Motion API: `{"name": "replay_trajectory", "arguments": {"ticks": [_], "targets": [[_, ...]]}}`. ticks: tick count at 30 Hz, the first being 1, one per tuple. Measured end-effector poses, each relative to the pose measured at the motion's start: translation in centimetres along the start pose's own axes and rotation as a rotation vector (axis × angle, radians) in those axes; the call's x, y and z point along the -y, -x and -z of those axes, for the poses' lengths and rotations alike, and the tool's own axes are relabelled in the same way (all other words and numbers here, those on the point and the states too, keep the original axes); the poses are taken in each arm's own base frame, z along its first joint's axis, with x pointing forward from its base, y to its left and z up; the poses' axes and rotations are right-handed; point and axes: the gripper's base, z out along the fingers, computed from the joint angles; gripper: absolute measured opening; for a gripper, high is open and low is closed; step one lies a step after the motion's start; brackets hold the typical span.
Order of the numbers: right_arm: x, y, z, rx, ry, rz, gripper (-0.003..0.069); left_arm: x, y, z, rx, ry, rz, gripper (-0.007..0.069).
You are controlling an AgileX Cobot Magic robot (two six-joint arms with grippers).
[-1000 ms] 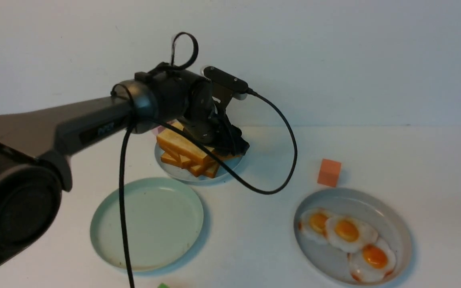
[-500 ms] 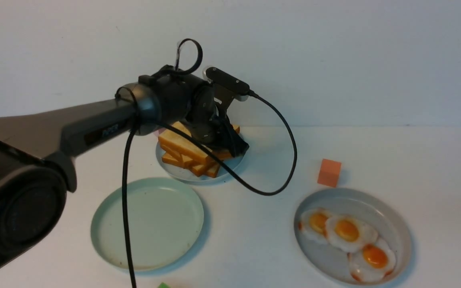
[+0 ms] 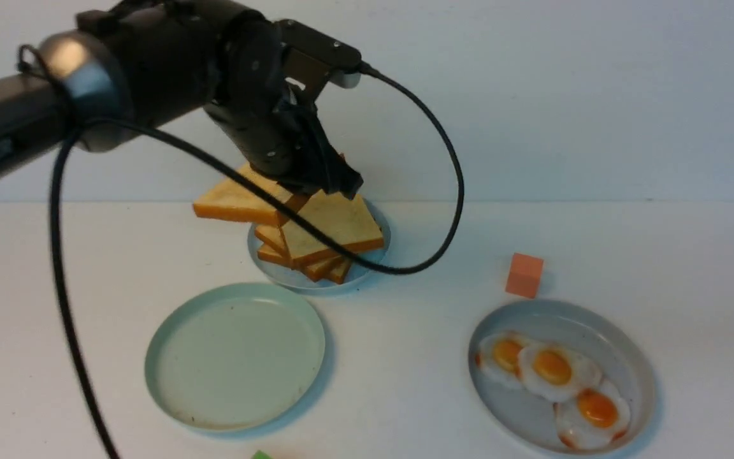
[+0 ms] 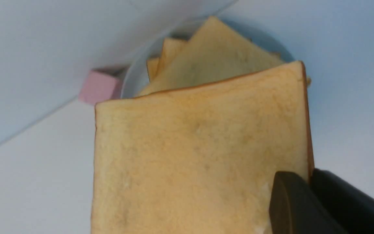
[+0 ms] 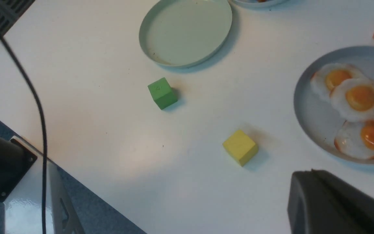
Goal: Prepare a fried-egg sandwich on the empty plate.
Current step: Use the left arm to put a slice of bread into the empty plate in the middle
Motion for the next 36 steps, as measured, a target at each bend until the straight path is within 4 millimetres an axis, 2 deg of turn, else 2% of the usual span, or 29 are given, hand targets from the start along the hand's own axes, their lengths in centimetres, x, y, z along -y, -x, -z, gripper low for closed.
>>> {"name": "replay_trajectory", "arguments": {"ticks": [1,2,3,4,5,8,11,17,22,25,27,29,30,31,32,34,35,36], "targets": [[0.0,0.0,0.0,0.000,0.000,0.004,0.0025,0.1,-0.9,0.2,-0.016,-0.003,-0.001,0.0055],[0.0,0.0,0.0,0.000,0.000,0.019,0.0025,0.4,-3.0,0.5,-0.047,-0.011,-0.010,0.0055],[0.0,0.0,0.0,0.000,0.000,0.022,0.0026,0.5,-3.3,0.5,-0.049,-0.012,-0.012,0.0055],[0.0,0.0,0.0,0.001,0.000,0.032,0.0027,0.7,-4.6,0.6,-0.058,-0.016,-0.021,0.0055],[0.0,0.1,0.0,0.006,-0.001,0.048,0.0029,1.1,-6.9,0.4,-0.066,-0.025,-0.043,0.0055],[0.0,0.3,0.0,0.032,-0.006,0.064,0.0031,1.7,-9.8,-0.2,-0.043,-0.037,-0.080,0.0049],[0.1,0.8,0.0,0.082,-0.017,0.071,0.0032,2.1,-11.2,-1.0,-0.038,-0.045,-0.091,0.0048],[0.2,1.3,0.1,0.140,-0.024,0.073,0.0034,2.3,-11.7,-2.7,-0.038,-0.051,-0.102,0.0048],[0.0,1.4,0.1,0.151,-0.004,0.061,0.0034,2.7,-12.7,-4.9,-0.100,-0.062,-0.117,0.0048],[-0.1,1.3,0.1,0.148,0.007,0.055,0.0034,2.7,-12.8,-5.4,-0.109,-0.063,-0.123,0.0071],[-0.1,1.3,0.1,0.145,0.008,0.055,0.0035,2.7,-12.8,-5.4,-0.100,-0.063,-0.124,0.0113],[-0.1,1.3,0.1,0.144,0.009,0.054,0.0037,2.8,-12.6,-5.4,-0.088,-0.063,-0.119,0.0198],[-0.1,1.3,0.1,0.144,0.009,0.054,0.0037,2.8,-12.6,-5.4,-0.088,-0.063,-0.119,0.0206],[-0.1,1.3,0.1,0.144,0.011,0.053,0.0039,2.8,-12.6,-5.4,-0.083,-0.066,-0.109,0.0274],[-0.1,1.4,0.0,0.143,0.012,0.052,0.0040,2.8,-12.5,-5.3,-0.080,-0.069,-0.097,0.0307],[0.0,1.5,-0.2,0.133,0.015,0.046,0.0041,2.8,-12.2,-4.5,-0.063,-0.080,-0.047,0.0383],[0.0,1.5,-0.3,0.129,0.015,0.044,0.0041,2.9,-12.2,-4.4,-0.062,-0.084,-0.035,0.0388],[0.2,1.8,-1.0,0.106,0.014,0.035,0.0043,2.8,-11.5,-2.8,-0.022,-0.096,0.020,0.0421]]}}
